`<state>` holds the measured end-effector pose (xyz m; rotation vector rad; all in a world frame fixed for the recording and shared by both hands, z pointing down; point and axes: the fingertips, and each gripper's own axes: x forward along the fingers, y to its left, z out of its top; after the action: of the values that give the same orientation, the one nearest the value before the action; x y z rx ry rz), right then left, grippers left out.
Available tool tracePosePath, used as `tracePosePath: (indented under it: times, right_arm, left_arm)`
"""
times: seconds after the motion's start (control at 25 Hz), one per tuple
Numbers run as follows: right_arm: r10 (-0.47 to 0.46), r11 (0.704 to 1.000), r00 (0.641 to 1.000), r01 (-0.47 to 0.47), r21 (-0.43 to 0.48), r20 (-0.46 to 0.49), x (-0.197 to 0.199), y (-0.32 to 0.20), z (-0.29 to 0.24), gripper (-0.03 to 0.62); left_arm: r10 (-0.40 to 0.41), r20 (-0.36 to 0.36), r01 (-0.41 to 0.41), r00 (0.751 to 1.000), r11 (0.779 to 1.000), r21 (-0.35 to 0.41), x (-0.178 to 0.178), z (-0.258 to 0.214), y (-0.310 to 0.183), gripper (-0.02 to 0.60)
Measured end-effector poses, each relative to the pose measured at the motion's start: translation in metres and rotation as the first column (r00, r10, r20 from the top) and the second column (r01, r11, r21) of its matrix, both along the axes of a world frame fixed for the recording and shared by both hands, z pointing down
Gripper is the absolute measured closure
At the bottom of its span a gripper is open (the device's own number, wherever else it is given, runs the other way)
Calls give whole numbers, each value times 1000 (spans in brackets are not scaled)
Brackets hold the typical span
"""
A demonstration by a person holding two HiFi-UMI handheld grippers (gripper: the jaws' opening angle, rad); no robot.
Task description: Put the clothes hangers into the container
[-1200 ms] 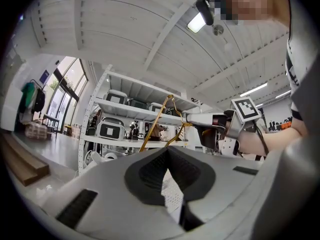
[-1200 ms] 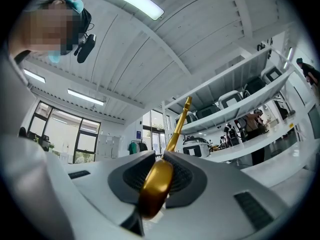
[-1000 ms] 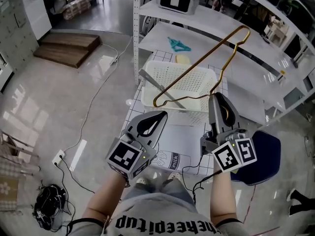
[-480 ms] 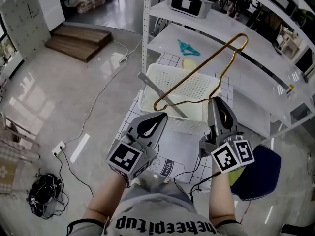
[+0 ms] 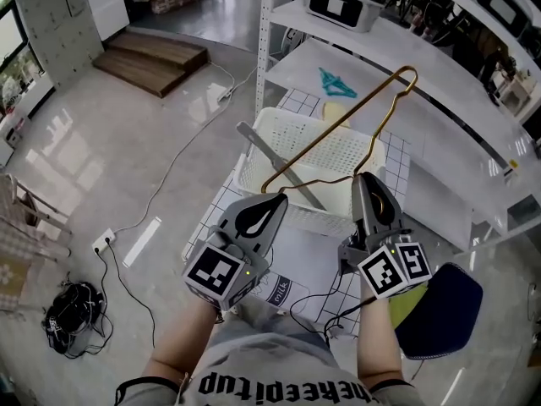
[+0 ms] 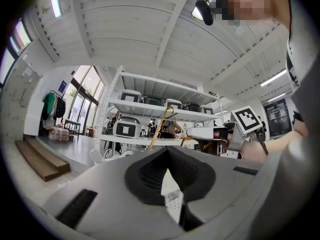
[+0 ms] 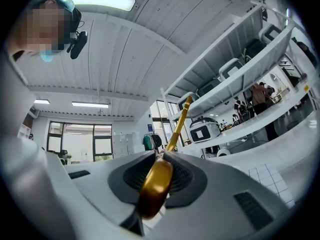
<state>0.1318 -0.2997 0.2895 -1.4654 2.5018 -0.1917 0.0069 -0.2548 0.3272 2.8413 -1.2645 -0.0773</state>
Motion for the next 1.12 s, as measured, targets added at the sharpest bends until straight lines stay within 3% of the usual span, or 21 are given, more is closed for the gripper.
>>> tracePosePath:
  times: [0.24, 1.12]
  right_arm:
    - [-18, 999, 1000, 18, -39, 2, 2, -8, 15, 545]
    - [-1, 986, 1000, -2, -169, -13, 16, -26, 53, 536]
  left_arm:
    - [-33, 9, 33, 999, 999, 28, -1, 4, -5, 558]
    - [-54, 11, 54, 998, 998, -7, 8, 20, -19, 558]
